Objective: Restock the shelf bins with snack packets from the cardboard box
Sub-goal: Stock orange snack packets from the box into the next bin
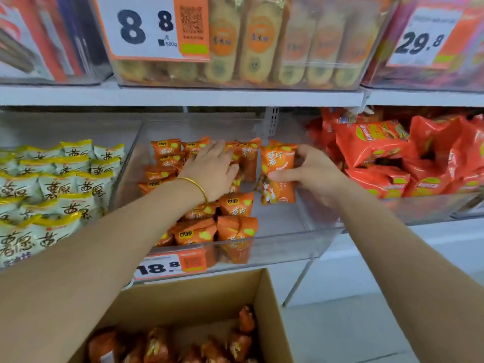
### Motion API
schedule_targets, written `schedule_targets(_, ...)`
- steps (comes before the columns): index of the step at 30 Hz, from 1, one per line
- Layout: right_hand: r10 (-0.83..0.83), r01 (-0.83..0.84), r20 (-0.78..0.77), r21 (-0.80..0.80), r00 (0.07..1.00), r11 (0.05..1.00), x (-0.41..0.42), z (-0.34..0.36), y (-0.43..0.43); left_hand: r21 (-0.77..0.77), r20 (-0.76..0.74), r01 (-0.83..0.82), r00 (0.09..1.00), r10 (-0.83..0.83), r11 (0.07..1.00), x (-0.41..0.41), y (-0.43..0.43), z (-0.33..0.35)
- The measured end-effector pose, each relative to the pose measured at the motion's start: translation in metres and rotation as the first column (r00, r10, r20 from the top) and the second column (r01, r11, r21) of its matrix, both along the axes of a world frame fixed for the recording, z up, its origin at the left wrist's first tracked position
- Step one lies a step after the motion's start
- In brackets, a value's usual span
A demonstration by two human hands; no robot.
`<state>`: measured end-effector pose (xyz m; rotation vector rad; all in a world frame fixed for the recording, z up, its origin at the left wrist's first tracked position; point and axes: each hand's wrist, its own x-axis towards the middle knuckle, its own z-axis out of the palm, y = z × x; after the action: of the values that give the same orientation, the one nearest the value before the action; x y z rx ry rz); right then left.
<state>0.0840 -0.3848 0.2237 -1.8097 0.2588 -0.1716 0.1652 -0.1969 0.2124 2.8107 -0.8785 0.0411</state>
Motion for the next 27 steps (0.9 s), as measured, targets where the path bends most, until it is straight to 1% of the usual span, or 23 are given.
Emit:
schedule_targets(2, 0.038, -0.040, -0.090, -0.022, 0.995, 0.999, 0.029, -0.021, -0.001, 0.096, -0.021, -0.012, 1.000, 0.014, 0.995, 0.008, -0.001, -0.010)
schedule_targets(3, 0.060, -0.065, -0.116, -0.039, 0.991, 0.997, 0.042, -0.030, -0.001, 0.109, -0.032, -0.019, 0.999, 0.023, 0.994, 0.010, -0.001, -0.014)
schedule_targets(6, 0.112, -0.115, -0.115, -0.020, 0.987, 0.993, 0.066, -0.040, 0.000, 0.075, -0.056, -0.032, 0.998, 0.036, 0.997, 0.010, 0.000, -0.019)
schedule_targets(10, 0.117, -0.106, -0.077, 0.136, 0.990, 0.985, 0.069, -0.043, 0.005, 0.053, -0.070, -0.025, 0.997, 0.029, 0.998, 0.011, -0.001, -0.017)
schedule_targets(13, 0.033, -0.027, -0.020, 0.253, 0.999, 0.967, 0.065, -0.045, 0.004, 0.045, -0.086, -0.023, 0.996, 0.027, 0.999, 0.010, -0.001, -0.018)
schedule_targets(15, -0.027, 0.028, -0.005, 0.303, 1.000, 0.953, 0.063, -0.044, 0.002, 0.043, -0.097, -0.022, 0.995, 0.027, 0.999, 0.010, -0.001, -0.017)
schedule_targets(17, -0.053, 0.060, -0.032, 0.295, 0.998, 0.953, 0.060, -0.042, 0.001, 0.043, -0.115, -0.019, 0.993, 0.024, 0.999, 0.011, -0.001, -0.015)
schedule_targets(21, -0.105, 0.120, -0.083, 0.216, 0.991, 0.969, 0.056, -0.046, 0.006, 0.026, -0.117, -0.021, 0.993, 0.024, 0.999, 0.012, 0.000, -0.011)
schedule_targets(23, -0.127, 0.146, -0.092, 0.236, 0.988, 0.961, 0.056, -0.049, 0.011, 0.035, -0.124, -0.017, 0.992, 0.021, 0.999, 0.012, 0.002, -0.010)
schedule_targets(25, -0.134, 0.149, -0.076, 0.248, 0.988, 0.957, 0.058, -0.052, 0.016, 0.075, -0.131, -0.007, 0.991, 0.017, 0.997, 0.012, 0.002, -0.008)
schedule_targets(27, -0.107, 0.118, -0.062, 0.206, 0.992, 0.971, 0.061, -0.054, 0.022, 0.104, -0.141, -0.001, 0.990, 0.016, 0.995, 0.012, 0.001, -0.006)
